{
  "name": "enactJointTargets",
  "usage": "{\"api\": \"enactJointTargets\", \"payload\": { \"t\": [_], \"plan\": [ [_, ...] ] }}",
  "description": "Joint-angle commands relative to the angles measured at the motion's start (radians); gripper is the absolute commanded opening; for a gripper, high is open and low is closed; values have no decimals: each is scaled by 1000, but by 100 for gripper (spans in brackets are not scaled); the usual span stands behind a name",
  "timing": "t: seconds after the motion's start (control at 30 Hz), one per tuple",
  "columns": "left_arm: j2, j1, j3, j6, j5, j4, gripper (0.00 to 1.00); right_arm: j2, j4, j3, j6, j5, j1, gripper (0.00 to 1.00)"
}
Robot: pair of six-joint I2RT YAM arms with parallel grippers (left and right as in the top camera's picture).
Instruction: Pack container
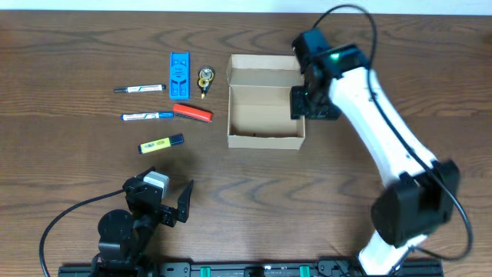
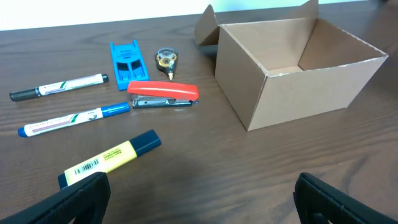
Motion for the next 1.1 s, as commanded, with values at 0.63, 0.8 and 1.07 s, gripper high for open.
{"api": "enactJointTargets", "payload": {
  "t": [0.63, 0.8, 1.07],
  "plan": [
    [-6, 6, -21, -15, 3, 0, 95, -828, -69, -344, -232, -196, -74, 71],
    [-6, 6, -21, -15, 3, 0, 95, -890, -107, -348, -219, -196, -74, 99],
    [-6, 6, -21, -7, -11, 3, 95, -903, -214, -348, -190, -203, -74, 99]
  ]
}}
